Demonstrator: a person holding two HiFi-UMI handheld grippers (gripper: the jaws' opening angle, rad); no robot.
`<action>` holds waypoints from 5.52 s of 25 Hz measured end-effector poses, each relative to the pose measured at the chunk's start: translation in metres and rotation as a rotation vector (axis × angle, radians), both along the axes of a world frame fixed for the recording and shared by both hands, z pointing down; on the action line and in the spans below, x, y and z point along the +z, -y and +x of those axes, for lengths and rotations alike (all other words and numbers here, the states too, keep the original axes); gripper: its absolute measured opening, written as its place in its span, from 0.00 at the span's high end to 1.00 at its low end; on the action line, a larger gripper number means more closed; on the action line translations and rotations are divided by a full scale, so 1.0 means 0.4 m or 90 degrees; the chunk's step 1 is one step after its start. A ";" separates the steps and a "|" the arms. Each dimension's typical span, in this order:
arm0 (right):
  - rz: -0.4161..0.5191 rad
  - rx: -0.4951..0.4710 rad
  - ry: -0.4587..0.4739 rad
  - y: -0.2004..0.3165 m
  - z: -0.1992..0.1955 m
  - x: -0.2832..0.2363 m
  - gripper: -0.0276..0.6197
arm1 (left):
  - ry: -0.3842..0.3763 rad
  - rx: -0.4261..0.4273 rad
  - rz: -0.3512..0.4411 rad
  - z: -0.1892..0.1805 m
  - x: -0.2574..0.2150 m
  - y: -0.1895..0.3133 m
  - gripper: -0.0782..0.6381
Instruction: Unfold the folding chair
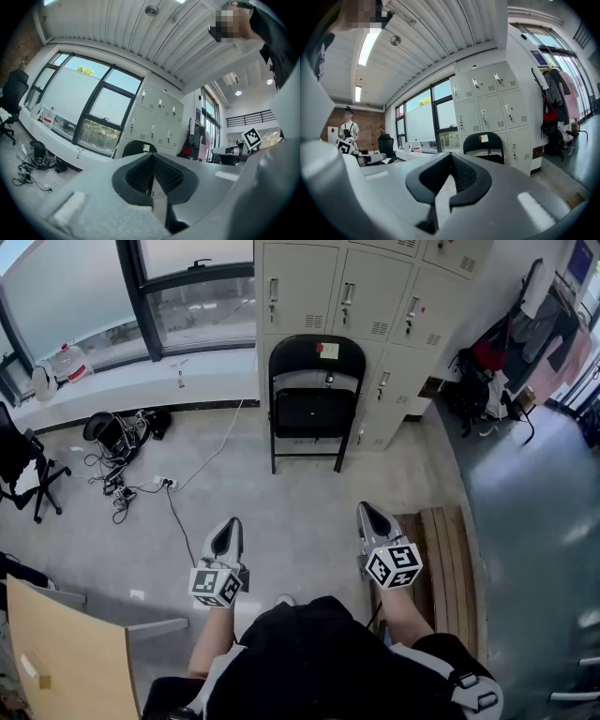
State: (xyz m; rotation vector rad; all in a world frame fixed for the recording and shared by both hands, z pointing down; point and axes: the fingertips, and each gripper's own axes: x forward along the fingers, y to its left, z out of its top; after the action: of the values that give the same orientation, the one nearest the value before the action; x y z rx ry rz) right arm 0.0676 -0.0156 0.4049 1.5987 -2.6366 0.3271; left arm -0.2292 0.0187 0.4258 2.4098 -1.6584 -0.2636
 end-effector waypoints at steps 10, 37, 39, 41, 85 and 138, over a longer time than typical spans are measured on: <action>-0.013 -0.011 0.002 0.117 -0.031 0.014 0.95 | 0.009 -0.004 -0.019 -0.001 0.026 0.123 0.89; -0.009 -0.012 0.015 0.801 0.112 0.021 0.95 | 0.020 0.020 0.009 0.139 -0.022 0.780 0.89; -0.011 -0.011 0.017 0.828 0.130 0.026 0.95 | 0.020 0.022 0.008 0.156 -0.024 0.808 0.89; -0.016 -0.012 0.024 0.851 0.145 0.034 0.95 | 0.024 0.022 0.010 0.170 -0.028 0.828 0.89; -0.165 0.073 -0.010 1.367 -0.169 0.289 0.95 | 0.110 0.239 -0.068 0.035 0.142 1.546 0.89; -0.420 0.289 0.101 1.368 -0.173 0.669 0.67 | 0.267 0.443 -0.110 0.169 0.335 1.742 0.60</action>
State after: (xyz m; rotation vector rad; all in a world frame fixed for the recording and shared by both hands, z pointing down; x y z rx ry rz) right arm -0.0017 -0.5627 0.6727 1.9151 -1.8809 1.2266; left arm -0.1615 -0.6781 0.5597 2.8345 -0.7988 0.4967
